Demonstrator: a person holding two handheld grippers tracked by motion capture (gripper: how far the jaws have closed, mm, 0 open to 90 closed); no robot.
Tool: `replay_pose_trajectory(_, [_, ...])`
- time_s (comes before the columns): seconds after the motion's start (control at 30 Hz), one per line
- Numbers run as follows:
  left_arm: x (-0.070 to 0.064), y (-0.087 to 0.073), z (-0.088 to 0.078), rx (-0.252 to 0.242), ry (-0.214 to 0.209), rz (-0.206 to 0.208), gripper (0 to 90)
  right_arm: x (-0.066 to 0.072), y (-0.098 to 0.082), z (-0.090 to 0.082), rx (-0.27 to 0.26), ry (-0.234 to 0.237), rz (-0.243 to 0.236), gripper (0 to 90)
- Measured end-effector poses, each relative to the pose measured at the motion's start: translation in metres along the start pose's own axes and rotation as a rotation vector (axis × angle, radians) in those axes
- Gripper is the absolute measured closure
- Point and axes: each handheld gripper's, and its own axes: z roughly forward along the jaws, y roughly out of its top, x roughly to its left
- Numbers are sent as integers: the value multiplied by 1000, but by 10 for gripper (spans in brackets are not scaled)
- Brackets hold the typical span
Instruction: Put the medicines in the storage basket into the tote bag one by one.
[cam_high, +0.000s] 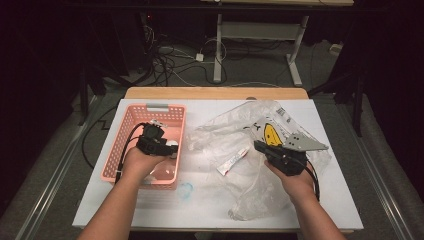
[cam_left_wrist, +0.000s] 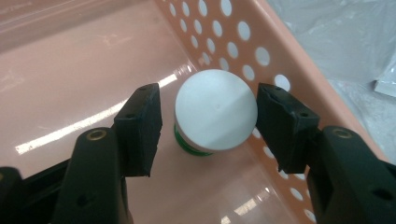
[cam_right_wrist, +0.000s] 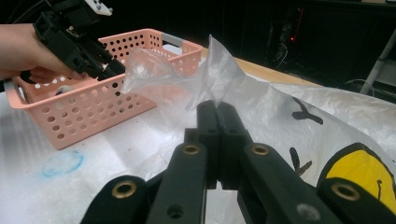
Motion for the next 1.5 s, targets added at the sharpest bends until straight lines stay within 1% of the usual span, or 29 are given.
replay_pose_trajectory(0.1, [0, 3, 2, 10, 19, 12, 403, 0, 0, 0, 1, 0, 0, 900])
replay_pose_trajectory(0.27, [0, 7, 6, 23, 40, 10, 404, 0, 0, 0, 2, -1, 2, 900])
replay_pose_trajectory(0.4, [2, 8, 10, 32, 39, 2, 406, 0, 0, 0, 3, 1, -2, 900])
replay_pose_trajectory(0.63, [1, 7, 15, 68, 48, 23, 430, 0, 0, 0, 0, 1, -1, 900])
replay_pose_trajectory(0.77, [-1, 7, 16, 63, 52, 39, 473, 0, 0, 0, 3, 0, -1, 900])
replay_pose_trajectory(0.97, [0, 6, 15, 62, 44, 39, 479, 0, 0, 0, 2, 0, 0, 900])
replay_pose_trajectory(1.13, [-1, 6, 14, 64, 48, 43, 480, 1, 0, 0, 1, 0, -2, 900])
replay_pose_trajectory(1.27, [-2, 6, 9, 37, 44, 33, 480, 1, 0, 0, 0, 0, -4, 900])
replay_pose_trajectory(1.37, [-3, 6, 4, 27, 48, 31, 480, 0, 0, -1, -1, -1, -4, 900])
replay_pose_trajectory(1.5, [-6, 4, -3, 12, 52, 46, 481, 0, 0, -1, -6, -3, -1, 900])
